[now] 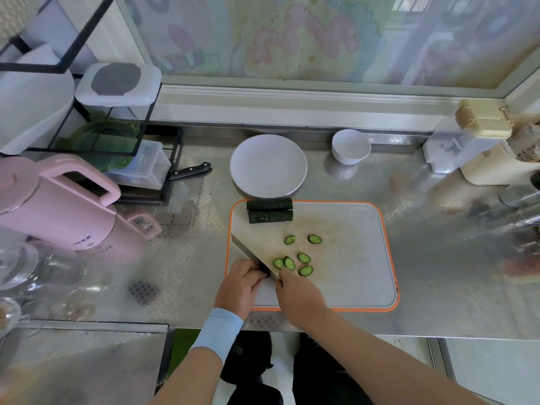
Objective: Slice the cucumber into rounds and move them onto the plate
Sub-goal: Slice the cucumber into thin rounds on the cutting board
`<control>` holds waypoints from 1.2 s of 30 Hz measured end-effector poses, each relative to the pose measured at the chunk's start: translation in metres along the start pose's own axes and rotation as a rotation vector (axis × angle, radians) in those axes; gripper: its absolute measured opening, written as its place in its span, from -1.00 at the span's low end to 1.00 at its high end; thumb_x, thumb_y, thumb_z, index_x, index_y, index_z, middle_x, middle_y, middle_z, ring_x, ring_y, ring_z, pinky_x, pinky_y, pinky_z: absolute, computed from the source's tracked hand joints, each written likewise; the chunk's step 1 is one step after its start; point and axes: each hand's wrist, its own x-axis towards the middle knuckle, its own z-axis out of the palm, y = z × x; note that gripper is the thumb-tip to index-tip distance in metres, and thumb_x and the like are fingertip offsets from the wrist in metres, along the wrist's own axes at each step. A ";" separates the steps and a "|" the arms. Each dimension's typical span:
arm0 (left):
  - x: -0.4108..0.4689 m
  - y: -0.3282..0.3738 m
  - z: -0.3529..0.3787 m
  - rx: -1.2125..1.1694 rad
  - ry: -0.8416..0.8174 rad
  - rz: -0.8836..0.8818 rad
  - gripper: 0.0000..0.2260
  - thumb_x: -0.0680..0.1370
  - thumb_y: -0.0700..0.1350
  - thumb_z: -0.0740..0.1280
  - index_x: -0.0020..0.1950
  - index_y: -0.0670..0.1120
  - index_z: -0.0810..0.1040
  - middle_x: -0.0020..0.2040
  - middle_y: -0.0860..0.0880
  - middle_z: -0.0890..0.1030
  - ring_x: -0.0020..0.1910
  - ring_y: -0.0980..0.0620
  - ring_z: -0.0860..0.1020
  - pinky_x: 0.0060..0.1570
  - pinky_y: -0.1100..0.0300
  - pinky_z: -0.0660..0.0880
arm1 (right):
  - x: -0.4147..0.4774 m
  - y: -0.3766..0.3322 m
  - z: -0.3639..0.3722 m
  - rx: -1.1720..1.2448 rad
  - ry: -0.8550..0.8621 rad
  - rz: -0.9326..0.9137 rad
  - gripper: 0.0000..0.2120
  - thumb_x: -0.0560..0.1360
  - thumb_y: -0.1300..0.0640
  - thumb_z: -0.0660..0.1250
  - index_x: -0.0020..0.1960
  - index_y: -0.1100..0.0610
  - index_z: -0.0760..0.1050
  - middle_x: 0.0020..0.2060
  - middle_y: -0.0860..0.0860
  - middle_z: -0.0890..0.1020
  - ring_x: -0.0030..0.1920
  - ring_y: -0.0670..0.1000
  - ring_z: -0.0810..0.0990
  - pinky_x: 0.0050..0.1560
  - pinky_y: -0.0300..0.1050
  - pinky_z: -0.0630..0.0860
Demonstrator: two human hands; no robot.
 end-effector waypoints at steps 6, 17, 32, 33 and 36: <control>0.000 -0.003 0.000 0.035 -0.047 -0.049 -0.94 0.48 -0.23 0.39 -0.09 -0.12 0.65 -0.08 -0.02 0.56 -0.02 0.06 0.45 -0.03 0.38 0.34 | 0.006 0.013 -0.020 0.010 -0.038 -0.019 -0.83 0.64 0.03 0.07 -0.06 0.06 0.34 -0.08 0.13 0.61 -0.18 0.13 0.46 -0.20 -0.10 0.39; 0.012 0.000 -0.013 0.059 -0.101 -0.133 -0.78 0.50 -0.26 0.40 0.13 -0.12 0.55 0.07 -0.03 0.51 0.09 0.07 0.40 0.06 0.28 0.37 | -0.009 0.040 -0.059 0.188 0.024 0.013 -0.77 0.60 0.00 0.14 -0.20 0.03 0.36 -0.29 0.02 0.53 -0.29 0.05 0.45 -0.30 -0.07 0.36; 0.005 0.010 -0.016 0.105 -0.124 -0.167 -0.85 0.53 -0.20 0.38 0.08 -0.10 0.52 0.06 0.01 0.49 0.07 0.04 0.42 -0.02 0.26 0.40 | -0.010 0.083 -0.045 0.098 0.112 0.121 -0.76 0.60 -0.07 0.13 -0.16 0.04 0.40 -0.25 0.01 0.57 -0.20 0.11 0.54 -0.24 -0.07 0.44; 0.007 0.011 -0.014 0.117 -0.131 -0.153 -0.85 0.53 -0.18 0.38 0.08 -0.09 0.52 0.06 0.02 0.49 0.06 0.04 0.43 -0.03 0.23 0.43 | -0.008 0.086 -0.051 0.065 0.126 0.118 -0.76 0.60 -0.05 0.13 -0.18 0.03 0.38 -0.27 0.01 0.56 -0.23 0.11 0.53 -0.27 -0.07 0.43; 0.012 0.015 -0.009 0.119 -0.132 -0.128 -0.86 0.53 -0.17 0.38 0.07 -0.08 0.53 0.06 0.02 0.50 0.06 0.05 0.44 -0.03 0.18 0.49 | -0.006 0.090 -0.062 -0.010 0.186 0.104 -0.77 0.60 -0.03 0.12 -0.21 0.00 0.32 -0.31 0.00 0.53 -0.28 0.10 0.52 -0.37 -0.11 0.36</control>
